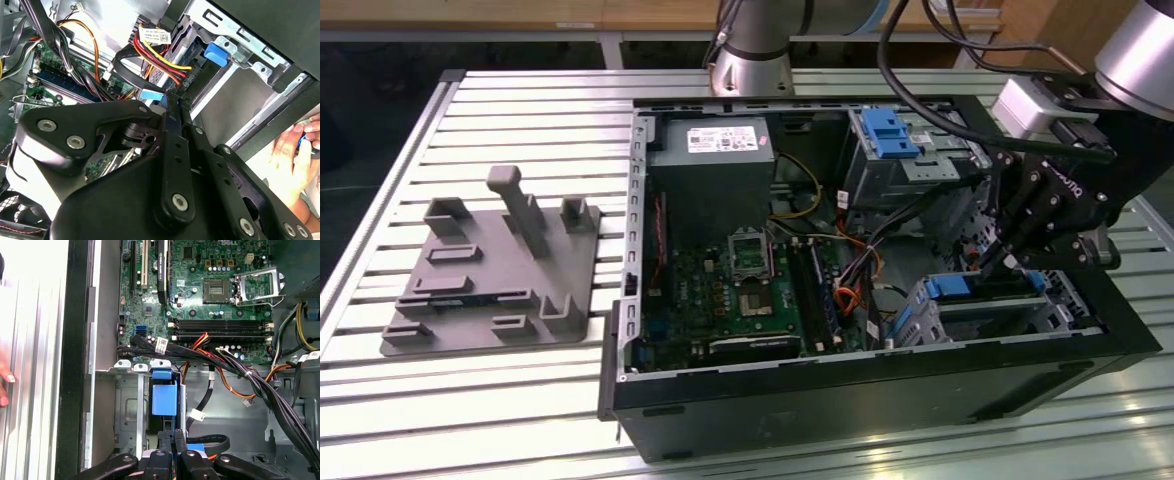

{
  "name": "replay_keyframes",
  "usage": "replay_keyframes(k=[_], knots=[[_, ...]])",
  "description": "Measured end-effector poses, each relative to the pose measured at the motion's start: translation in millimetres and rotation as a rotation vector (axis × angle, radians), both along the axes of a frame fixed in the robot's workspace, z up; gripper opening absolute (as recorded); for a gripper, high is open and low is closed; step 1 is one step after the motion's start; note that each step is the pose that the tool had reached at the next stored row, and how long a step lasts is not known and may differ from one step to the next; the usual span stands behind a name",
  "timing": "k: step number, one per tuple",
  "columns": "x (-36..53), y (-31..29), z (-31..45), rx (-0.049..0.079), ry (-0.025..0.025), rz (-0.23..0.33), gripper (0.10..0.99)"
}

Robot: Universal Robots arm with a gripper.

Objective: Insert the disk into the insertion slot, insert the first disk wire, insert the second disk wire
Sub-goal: 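Insert the second disk wire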

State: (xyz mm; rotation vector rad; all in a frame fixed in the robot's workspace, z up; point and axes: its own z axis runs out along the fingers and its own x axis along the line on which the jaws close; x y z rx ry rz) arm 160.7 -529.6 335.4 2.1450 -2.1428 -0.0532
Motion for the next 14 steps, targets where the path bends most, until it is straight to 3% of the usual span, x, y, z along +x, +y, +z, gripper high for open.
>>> replay_keyframes(k=[14], knots=[[0.8, -1.2, -1.1, 0.000, 0.0000, 0.000, 0.145]])
